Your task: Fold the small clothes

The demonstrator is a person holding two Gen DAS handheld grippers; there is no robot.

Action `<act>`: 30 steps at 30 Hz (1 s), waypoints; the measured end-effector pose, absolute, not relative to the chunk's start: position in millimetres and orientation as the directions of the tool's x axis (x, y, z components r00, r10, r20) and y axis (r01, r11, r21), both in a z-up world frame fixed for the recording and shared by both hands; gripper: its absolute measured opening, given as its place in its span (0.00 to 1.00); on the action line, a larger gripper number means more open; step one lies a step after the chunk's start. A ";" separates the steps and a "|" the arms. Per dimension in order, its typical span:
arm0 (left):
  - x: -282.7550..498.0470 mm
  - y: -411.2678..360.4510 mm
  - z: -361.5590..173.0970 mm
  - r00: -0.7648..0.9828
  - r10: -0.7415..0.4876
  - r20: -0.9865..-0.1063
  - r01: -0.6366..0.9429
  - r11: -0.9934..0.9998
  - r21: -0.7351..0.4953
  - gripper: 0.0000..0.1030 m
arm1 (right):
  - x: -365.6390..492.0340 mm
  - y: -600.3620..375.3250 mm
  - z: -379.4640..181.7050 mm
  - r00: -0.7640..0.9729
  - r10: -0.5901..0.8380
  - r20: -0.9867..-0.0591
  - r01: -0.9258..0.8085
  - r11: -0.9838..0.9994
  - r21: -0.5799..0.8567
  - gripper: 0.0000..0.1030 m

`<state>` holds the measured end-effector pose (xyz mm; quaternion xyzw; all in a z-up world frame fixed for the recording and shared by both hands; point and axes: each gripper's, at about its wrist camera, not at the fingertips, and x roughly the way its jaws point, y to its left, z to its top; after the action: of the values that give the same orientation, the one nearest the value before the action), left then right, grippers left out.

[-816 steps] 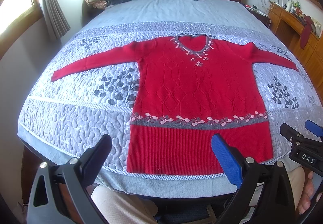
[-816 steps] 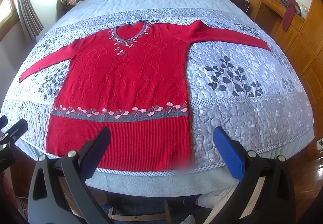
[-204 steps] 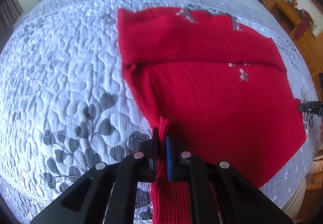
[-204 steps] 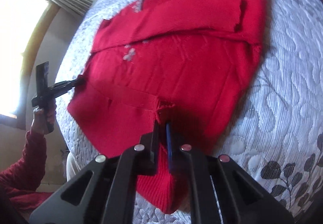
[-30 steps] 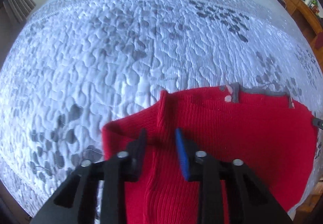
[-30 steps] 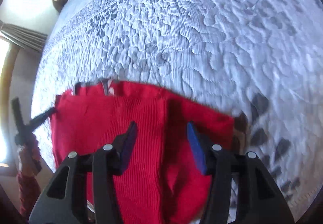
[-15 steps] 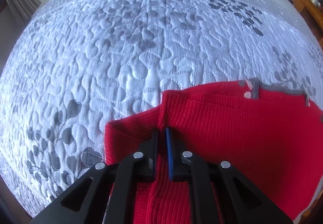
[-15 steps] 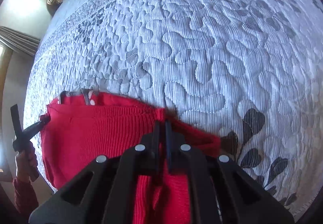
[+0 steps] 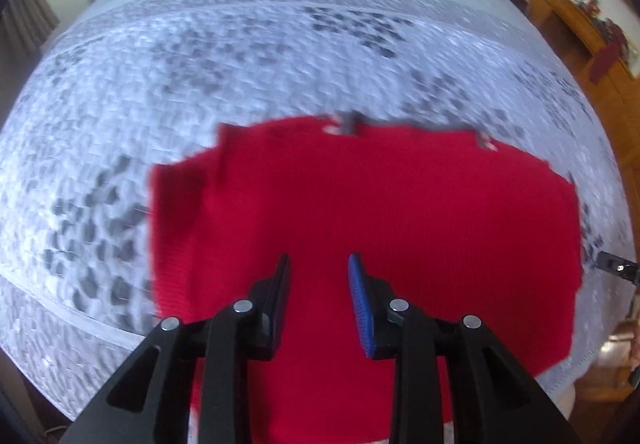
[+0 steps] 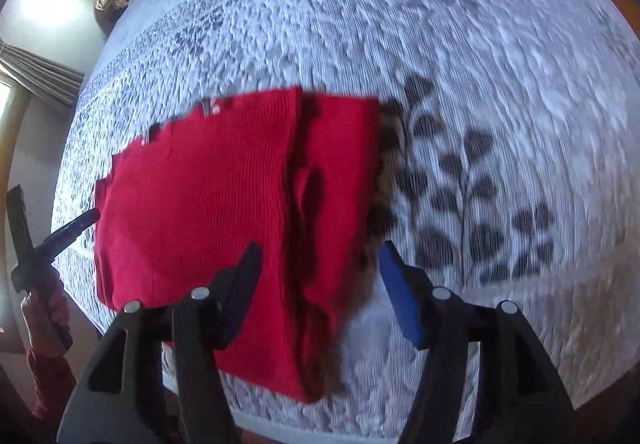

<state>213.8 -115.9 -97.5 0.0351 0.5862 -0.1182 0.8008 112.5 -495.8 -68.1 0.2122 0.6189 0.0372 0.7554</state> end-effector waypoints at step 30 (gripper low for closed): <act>205.0 -169.3 -155.0 0.172 -0.168 -0.971 0.312 0.944 -0.108 0.33 | 99.2 -473.9 -114.3 0.203 0.491 -0.847 0.212 0.823 0.528 0.82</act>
<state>205.0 -169.3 -155.0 0.0577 0.6240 -0.1572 0.7633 99.2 -473.9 -114.3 0.2816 0.6238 0.0966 0.7227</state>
